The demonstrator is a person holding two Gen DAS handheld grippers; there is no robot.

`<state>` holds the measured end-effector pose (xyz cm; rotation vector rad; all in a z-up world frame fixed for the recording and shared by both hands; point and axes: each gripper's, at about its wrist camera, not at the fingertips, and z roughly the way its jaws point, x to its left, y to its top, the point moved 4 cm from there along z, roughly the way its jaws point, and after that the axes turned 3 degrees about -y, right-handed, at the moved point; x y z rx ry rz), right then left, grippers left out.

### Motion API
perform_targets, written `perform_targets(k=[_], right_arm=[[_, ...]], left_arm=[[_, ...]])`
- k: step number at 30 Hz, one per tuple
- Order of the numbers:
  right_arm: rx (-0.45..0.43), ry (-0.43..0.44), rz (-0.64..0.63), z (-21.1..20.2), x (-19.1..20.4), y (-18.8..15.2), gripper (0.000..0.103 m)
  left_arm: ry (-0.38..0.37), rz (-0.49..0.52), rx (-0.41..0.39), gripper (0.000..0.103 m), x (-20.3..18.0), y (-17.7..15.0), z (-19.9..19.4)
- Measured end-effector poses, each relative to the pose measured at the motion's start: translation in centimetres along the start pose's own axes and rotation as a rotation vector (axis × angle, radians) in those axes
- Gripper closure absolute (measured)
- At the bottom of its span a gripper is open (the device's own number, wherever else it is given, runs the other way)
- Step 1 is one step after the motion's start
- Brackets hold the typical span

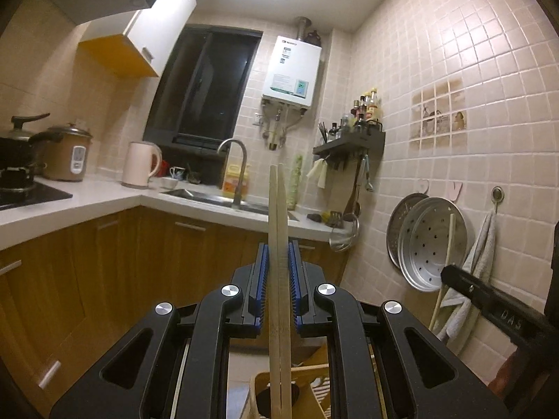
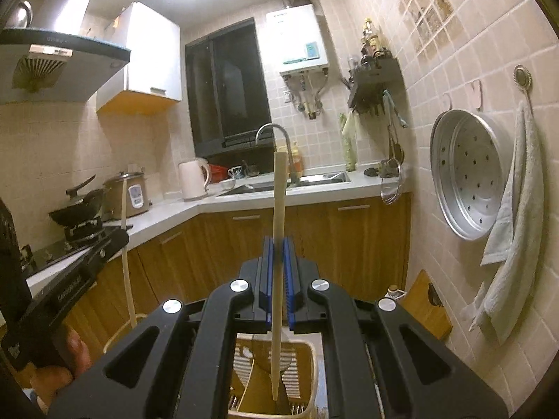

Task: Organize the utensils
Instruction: 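Lower both into the yellow basket, open the left tool while the right tool opens, then move both open tools back toward the remaining utensils on the table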

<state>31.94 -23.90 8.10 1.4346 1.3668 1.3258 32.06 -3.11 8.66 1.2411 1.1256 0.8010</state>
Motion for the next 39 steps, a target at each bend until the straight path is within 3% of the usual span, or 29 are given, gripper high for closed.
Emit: perform_targets(k=[5, 7, 9, 11, 19, 25, 31, 35, 39], right_arm=[[0.009, 0.003, -0.017, -0.6, 0.4, -1.0, 0.098], [0.034, 0.016, -0.012, -0.8, 0.5, -1.4, 0.097], [0.078, 0.036, -0.012, -1.1, 0.5, -2.0, 0.081], [0.099, 0.029, -0.011, -1.9, 0.4, -2.6, 0.065], [0.196, 0.002, -0.039, -6.8, 0.1, -4.3, 0.064], [0.361, 0.008, -0.036, -9.6, 0.8, -6.8, 0.064], [0.598, 0.02, -0.093, -11.0, 2.4, -11.4, 0.064], [0.777, 0.043, -0.109, -11.7, 3.2, -15.2, 0.064], [0.874, 0.029, -0.112, -12.2, 3.0, -17.6, 0.064]], left_arm=[[-0.007, 0.024, 0.011, 0.091, -0.5, -0.3, -0.8], [0.008, 0.024, 0.006, 0.079, -0.3, -0.2, -1.7], [0.008, 0.015, 0.017, 0.073, 0.1, -0.2, -2.4], [0.004, 0.007, 0.029, 0.072, 0.3, -0.1, -3.2], [-0.056, 0.026, 0.131, 0.068, -0.2, -0.5, -8.0], [-0.054, 0.003, 0.193, 0.068, -0.8, -1.0, -12.2], [-0.041, -0.021, 0.372, 0.068, -0.1, -3.9, -14.7], [-0.055, -0.063, 0.571, 0.068, 1.0, -7.3, -14.9], [-0.076, -0.071, 0.753, 0.07, 1.4, -11.3, -15.1]])
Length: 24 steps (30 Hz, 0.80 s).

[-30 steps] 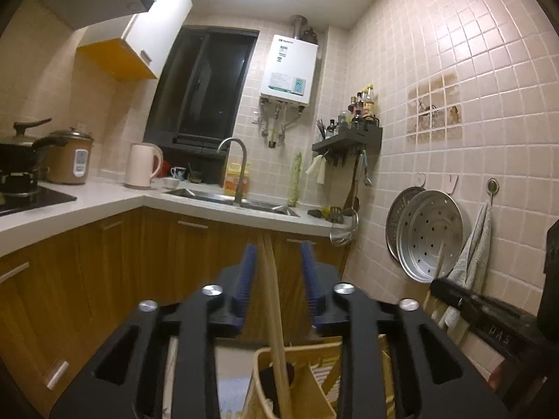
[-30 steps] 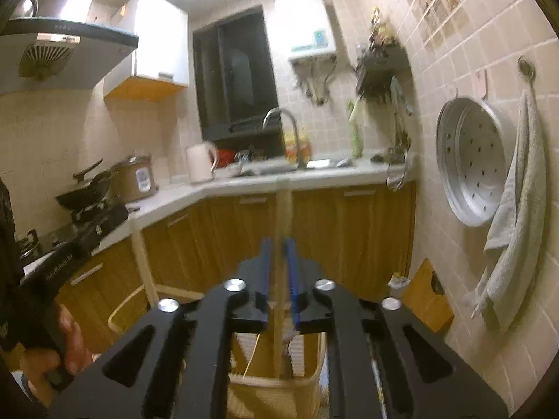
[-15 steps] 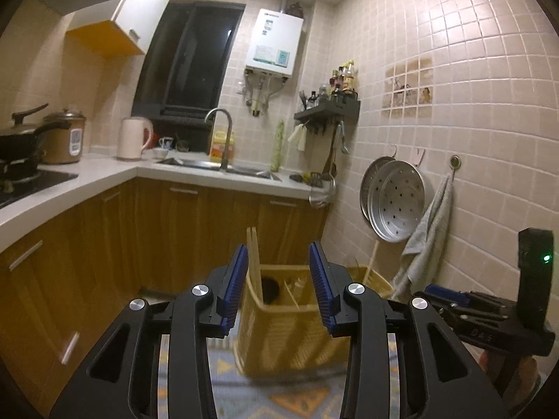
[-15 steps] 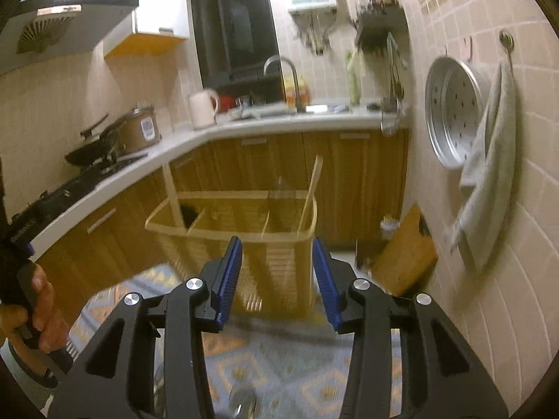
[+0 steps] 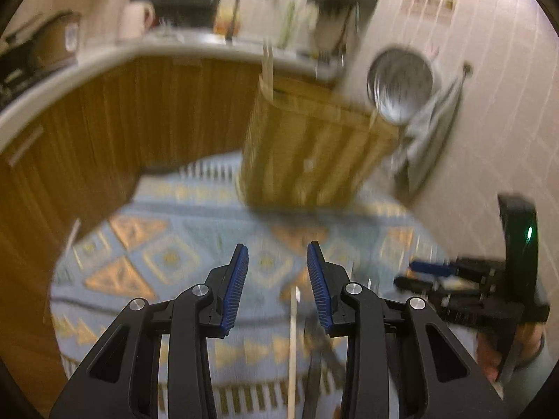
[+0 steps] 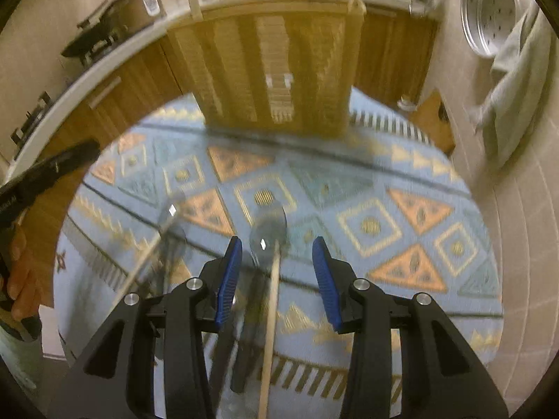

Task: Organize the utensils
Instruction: 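Move both open tools back toward the remaining utensils on the table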

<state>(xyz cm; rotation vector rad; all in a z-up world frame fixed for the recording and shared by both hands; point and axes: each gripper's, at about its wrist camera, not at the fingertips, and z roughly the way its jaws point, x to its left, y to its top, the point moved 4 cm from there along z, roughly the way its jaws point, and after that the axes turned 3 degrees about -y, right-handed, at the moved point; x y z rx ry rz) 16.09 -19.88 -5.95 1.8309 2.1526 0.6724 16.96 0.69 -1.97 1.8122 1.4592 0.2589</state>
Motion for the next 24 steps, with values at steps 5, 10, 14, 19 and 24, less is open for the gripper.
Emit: perform_targets(k=[5, 10, 14, 19, 24], right_arm=[[0.085, 0.034, 0.04, 1.3, -0.8, -1.2, 0.069], [0.131, 0.062, 0.054, 1.9, -1.2, -1.7, 0.077], [0.161, 0.104, 0.052, 2.2, -0.5, -2.1, 0.08], [0.177, 0.147, 0.053, 2.0, 0.1, -2.6, 0.08], [0.195, 0.22, 0.024, 1.4, 1.6, -3.5, 0.08]], left_arm=[[-0.056, 0.029, 0.16, 0.074, -0.8, -3.1, 2.1], [-0.081, 0.062, 0.25, 0.074, -2.5, -4.9, 3.2], [-0.069, 0.06, 0.291, 0.074, -3.2, -5.4, 4.1], [-0.027, 0.064, 0.3, 0.074, -3.3, -5.5, 5.3], [-0.019, 0.059, 0.324, 0.074, -3.6, -5.6, 6.7]])
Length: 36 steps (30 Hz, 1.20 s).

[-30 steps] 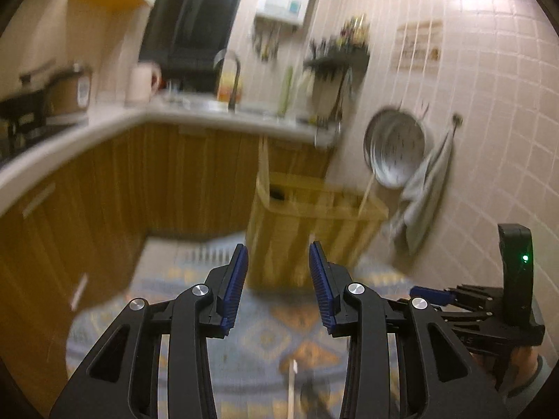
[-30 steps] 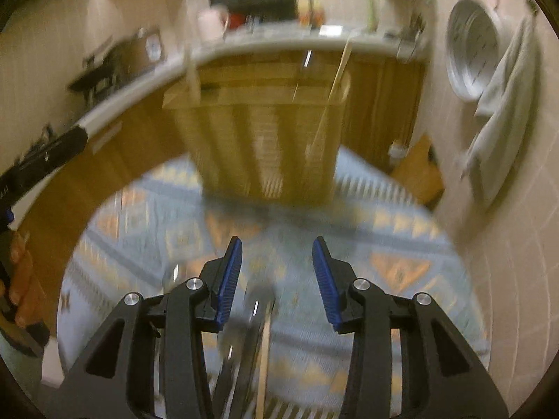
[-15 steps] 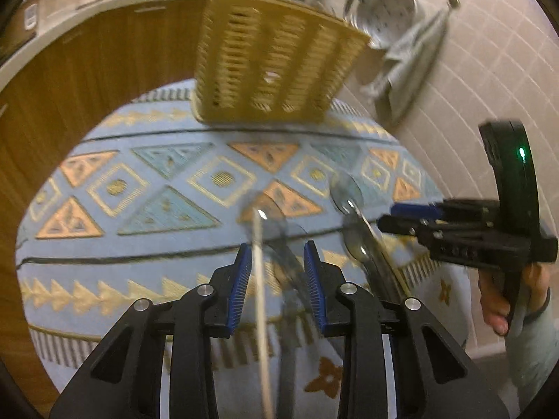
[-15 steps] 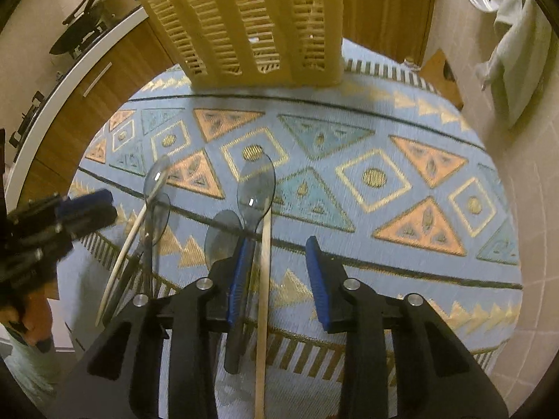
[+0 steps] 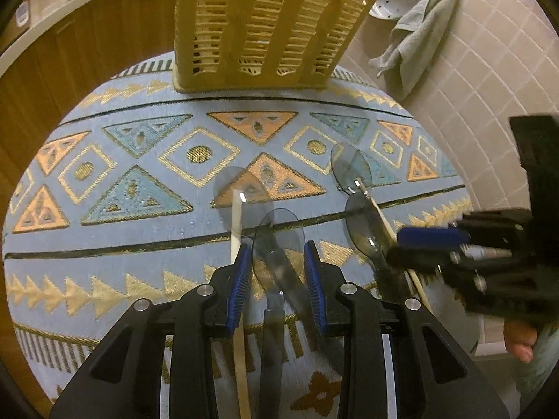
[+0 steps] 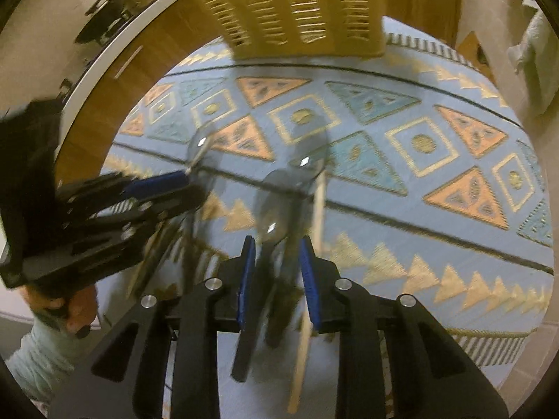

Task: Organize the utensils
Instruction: 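Move both open tools back toward the remaining utensils on the table, then close the left tool on a clear spoon while the right tool closes on another clear spoon, then lift the clear spoons with both tools and carry them over the yellow basket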

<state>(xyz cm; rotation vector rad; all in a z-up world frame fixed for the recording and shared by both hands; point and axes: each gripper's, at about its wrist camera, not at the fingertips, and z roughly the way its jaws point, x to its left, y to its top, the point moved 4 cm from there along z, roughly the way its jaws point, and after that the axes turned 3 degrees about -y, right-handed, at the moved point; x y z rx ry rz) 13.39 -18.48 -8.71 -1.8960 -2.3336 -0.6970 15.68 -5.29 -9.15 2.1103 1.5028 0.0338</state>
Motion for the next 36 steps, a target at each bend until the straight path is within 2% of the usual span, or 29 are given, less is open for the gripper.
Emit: perform_targets(k=[4, 11, 14, 17, 19, 21, 26, 28, 32, 36], right_arm=[[0.034, 0.036, -0.019, 0.8, 1.1, -0.8, 0.08], [0.032, 0.006, -0.039, 1.7, 1.9, -0.9, 0.084], [0.027, -0.041, -0.065, 2.0, 2.6, -0.8, 0.084], [0.018, -0.142, -0.137, 2.3, 3.9, -1.1, 0.084], [0.014, -0.191, -0.159, 2.4, 4.4, -1.1, 0.089], [0.01, -0.215, -0.172, 2.4, 4.4, -1.1, 0.091], [0.009, -0.204, -0.166, 2.6, 4.4, -0.7, 0.092], [0.007, -0.196, -0.161, 2.5, 4.3, -0.8, 0.092], [0.012, -0.161, -0.137, 1.7, 3.8, -1.4, 0.093], [0.014, -0.152, -0.133, 1.6, 3.8, -1.1, 0.093]], left_arm=[[0.0, -0.009, 0.004, 0.074, -0.1, 0.3, 0.1], [0.003, -0.012, 0.001, 0.074, -0.2, 0.6, 0.4], [0.004, -0.01, -0.006, 0.074, -0.3, 0.5, 0.4], [0.002, -0.001, -0.01, 0.074, -0.4, 0.4, 0.3], [-0.005, -0.004, -0.008, 0.093, -0.2, 0.4, 0.3], [-0.014, -0.007, -0.007, 0.093, 0.0, 0.3, 0.2], [-0.032, -0.003, -0.011, 0.093, 0.6, 0.1, -0.1], [-0.062, -0.01, -0.025, 0.093, 0.8, 0.0, -0.9], [-0.075, -0.033, -0.057, 0.093, 1.8, 0.1, -3.2], [-0.02, -0.057, -0.077, 0.093, 4.0, 0.0, -5.0]])
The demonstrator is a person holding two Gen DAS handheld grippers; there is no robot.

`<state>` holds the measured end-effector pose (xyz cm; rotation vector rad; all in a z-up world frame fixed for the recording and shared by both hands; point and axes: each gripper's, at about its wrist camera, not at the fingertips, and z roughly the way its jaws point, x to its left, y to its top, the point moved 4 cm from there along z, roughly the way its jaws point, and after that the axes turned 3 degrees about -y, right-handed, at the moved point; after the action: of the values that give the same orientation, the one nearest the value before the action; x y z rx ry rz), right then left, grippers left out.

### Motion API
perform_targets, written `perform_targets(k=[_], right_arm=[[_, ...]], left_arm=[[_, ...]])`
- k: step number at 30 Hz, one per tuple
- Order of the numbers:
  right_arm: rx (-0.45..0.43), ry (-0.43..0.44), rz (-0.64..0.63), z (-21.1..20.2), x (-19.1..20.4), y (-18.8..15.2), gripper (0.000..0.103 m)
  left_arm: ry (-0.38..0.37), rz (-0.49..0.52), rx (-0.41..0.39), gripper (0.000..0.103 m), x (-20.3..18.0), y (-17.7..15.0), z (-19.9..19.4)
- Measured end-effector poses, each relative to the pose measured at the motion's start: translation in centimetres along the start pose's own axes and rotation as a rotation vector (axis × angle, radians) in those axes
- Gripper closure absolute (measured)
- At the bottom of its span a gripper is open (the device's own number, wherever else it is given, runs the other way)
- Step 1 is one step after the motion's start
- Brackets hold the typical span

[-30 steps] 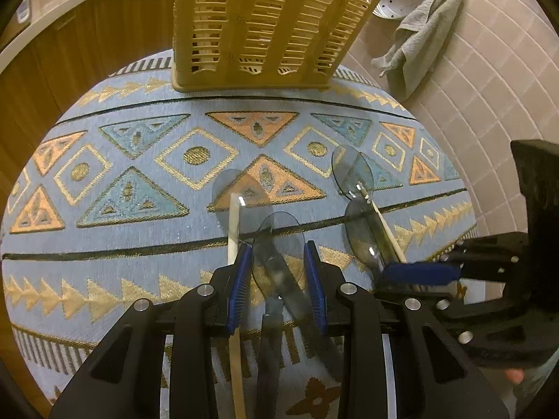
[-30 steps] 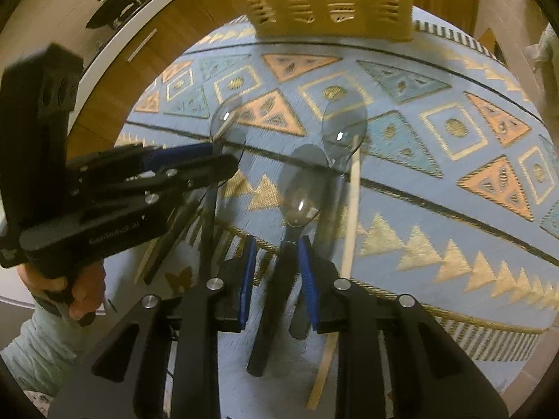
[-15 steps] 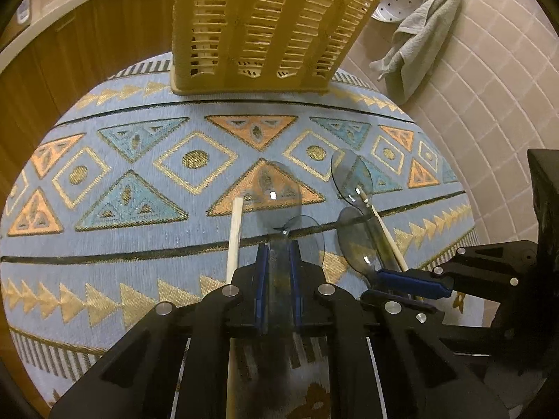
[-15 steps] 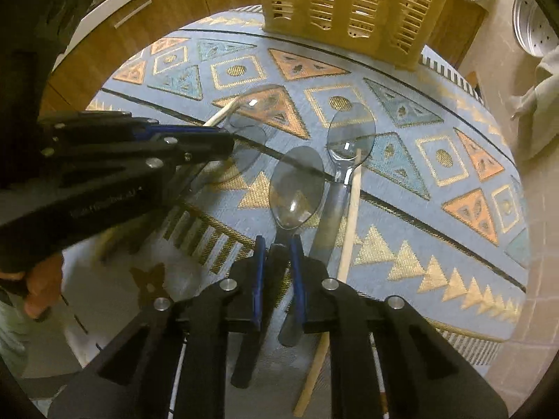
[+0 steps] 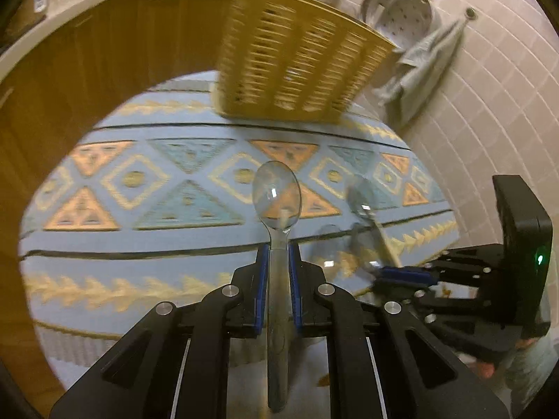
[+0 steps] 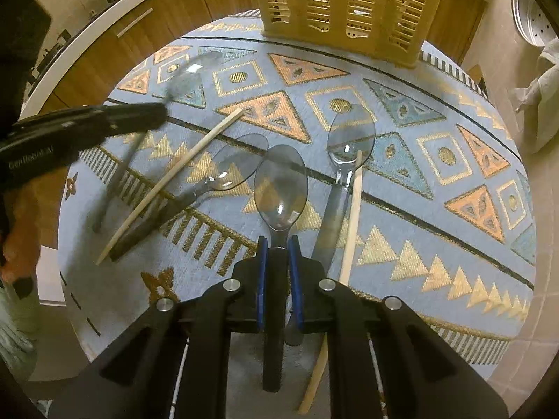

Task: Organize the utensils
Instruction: 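Lift the clear spoons with both tools and carry them over the yellow basket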

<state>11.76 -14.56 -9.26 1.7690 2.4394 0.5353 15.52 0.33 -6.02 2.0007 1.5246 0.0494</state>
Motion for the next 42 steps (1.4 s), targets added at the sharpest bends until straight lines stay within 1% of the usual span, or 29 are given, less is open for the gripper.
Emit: perform_targets(k=[5, 8, 11, 13, 15, 17, 19, 21, 23, 25, 27, 29, 31, 33, 35, 38, 41, 42], right_arm=[[0.028, -0.014, 0.0, 0.7, 0.1, 0.6, 0.093], [0.026, -0.005, 0.012, 0.7, 0.1, 1.3, 0.093], [0.01, 0.009, 0.031, 0.6, -0.1, 1.5, 0.093], [-0.007, 0.023, 0.036, 0.3, -0.2, 1.6, 0.093], [-0.044, 0.053, 0.032, -0.4, 0.0, 1.7, 0.093], [-0.074, 0.061, 0.035, -1.1, -0.1, 1.7, 0.093], [-0.106, 0.077, 0.043, -2.0, -0.3, 1.8, 0.093], [-0.141, 0.086, 0.051, -2.9, -0.5, 2.0, 0.093], [-0.179, 0.095, 0.052, -4.0, -0.8, 2.3, 0.093], [-0.236, 0.098, 0.042, -5.6, -1.1, 2.7, 0.093], [-0.309, 0.101, 0.042, -7.5, -1.4, 3.4, 0.093], [-0.377, 0.099, 0.048, -9.4, -1.7, 4.2, 0.093], [-0.432, 0.086, 0.046, -10.8, -1.9, 4.7, 0.093], [-0.501, 0.065, 0.045, -12.7, -2.3, 5.2, 0.093], [-0.542, 0.059, 0.054, -13.9, -2.8, 5.9, 0.093], [-0.624, 0.032, 0.071, -16.1, -3.6, 7.1, 0.093], [-0.726, -0.001, 0.077, -17.9, -4.4, 8.7, 0.093], [-0.748, -0.008, 0.077, -18.2, -4.7, 9.1, 0.093]], left_arm=[[0.065, -0.023, 0.023, 0.093, 2.5, -0.5, -0.3], [0.061, -0.03, 0.021, 0.093, 3.3, -0.8, -0.7], [0.044, -0.024, 0.002, 0.093, 3.0, -1.0, -1.1], [0.029, -0.015, -0.017, 0.093, 2.7, -1.0, -1.4], [0.019, -0.026, -0.052, 0.093, 2.4, -0.9, -2.0], [-0.008, -0.015, -0.088, 0.093, 1.8, -0.8, -2.7], [0.003, 0.012, -0.125, 0.093, 1.1, -0.7, -3.5], [-0.002, 0.015, -0.153, 0.093, 0.6, -0.5, -4.1], [-0.029, -0.006, -0.173, 0.093, 0.5, -0.1, -4.5], [-0.049, -0.018, -0.212, 0.093, 0.1, 0.2, -5.2], [-0.05, 0.0, -0.271, 0.093, -0.7, 0.8, -6.2], [-0.056, 0.013, -0.307, 0.093, -1.6, 1.5, -7.1], [-0.079, 0.025, -0.327, 0.093, -2.7, 2.5, -7.6], [-0.083, 0.039, -0.353, 0.093, -3.4, 3.3, -8.0], [-0.083, 0.061, -0.39, 0.093, -4.4, 4.6, -8.5], [-0.102, 0.084, -0.443, 0.093, -5.7, 6.7, -9.3], [-0.113, 0.1, -0.508, 0.093, -6.5, 8.9, -10.1], [-0.114, 0.105, -0.526, 0.093, -6.7, 9.6, -10.2]])
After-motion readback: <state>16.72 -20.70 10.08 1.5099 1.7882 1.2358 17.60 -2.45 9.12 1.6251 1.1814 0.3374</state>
